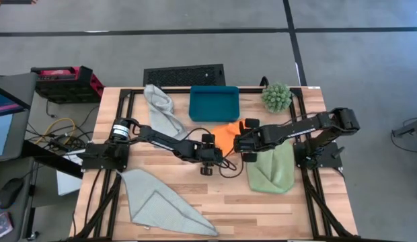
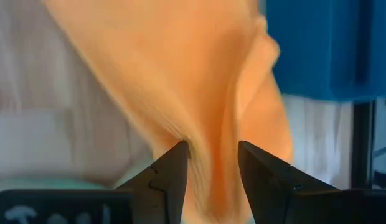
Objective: Fold microfiber towels
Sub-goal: Fold the orange microfiber cloth, then put the orange microfiber cloth in the blue bin
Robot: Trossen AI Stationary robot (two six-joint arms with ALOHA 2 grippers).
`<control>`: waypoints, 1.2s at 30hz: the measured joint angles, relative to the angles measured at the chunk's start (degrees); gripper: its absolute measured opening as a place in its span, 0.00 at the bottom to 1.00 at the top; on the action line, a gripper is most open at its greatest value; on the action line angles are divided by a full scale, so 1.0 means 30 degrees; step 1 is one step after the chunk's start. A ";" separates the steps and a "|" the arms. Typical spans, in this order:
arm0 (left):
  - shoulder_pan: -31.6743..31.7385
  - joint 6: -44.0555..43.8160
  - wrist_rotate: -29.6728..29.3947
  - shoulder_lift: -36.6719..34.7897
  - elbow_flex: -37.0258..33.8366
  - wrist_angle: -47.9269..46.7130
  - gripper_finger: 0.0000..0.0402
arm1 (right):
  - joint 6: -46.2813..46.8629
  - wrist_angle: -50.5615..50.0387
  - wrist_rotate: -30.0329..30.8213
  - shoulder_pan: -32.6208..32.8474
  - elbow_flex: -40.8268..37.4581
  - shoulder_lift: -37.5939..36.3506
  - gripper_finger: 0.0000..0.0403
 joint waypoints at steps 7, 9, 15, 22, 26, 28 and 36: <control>0.0021 -0.0350 0.0561 0.0010 -0.0008 0.0583 0.36 | 0.0781 -0.0811 -0.0018 -0.0509 -0.0019 -0.0171 0.41; -0.0075 -0.0312 0.0536 0.0109 0.0071 0.1251 0.36 | 0.0780 -0.0870 -0.0069 -0.0610 -0.0036 -0.0052 0.41; -0.0748 -0.0035 -0.0662 0.0146 0.0102 0.2452 0.36 | 0.0682 -0.0738 -0.0054 -0.0755 -0.0025 -0.0105 0.41; -0.0954 0.0807 -0.1006 0.0138 0.0117 0.5010 0.36 | 0.0641 -0.0709 -0.0061 -0.0835 -0.0025 -0.0132 0.41; -0.0559 0.0266 -0.1034 0.0561 0.0163 0.5931 0.36 | 0.0641 -0.0724 -0.0055 -0.0835 -0.0025 -0.0132 0.41; -0.0394 0.0082 -0.0586 0.1197 0.0278 0.6824 0.36 | 0.0644 -0.0739 -0.0051 -0.0838 -0.0025 -0.0132 0.41; -0.0393 0.0444 -0.1930 0.2358 0.0516 0.6820 0.36 | 0.0488 -0.0831 -0.0049 -0.0828 -0.0025 -0.0132 0.41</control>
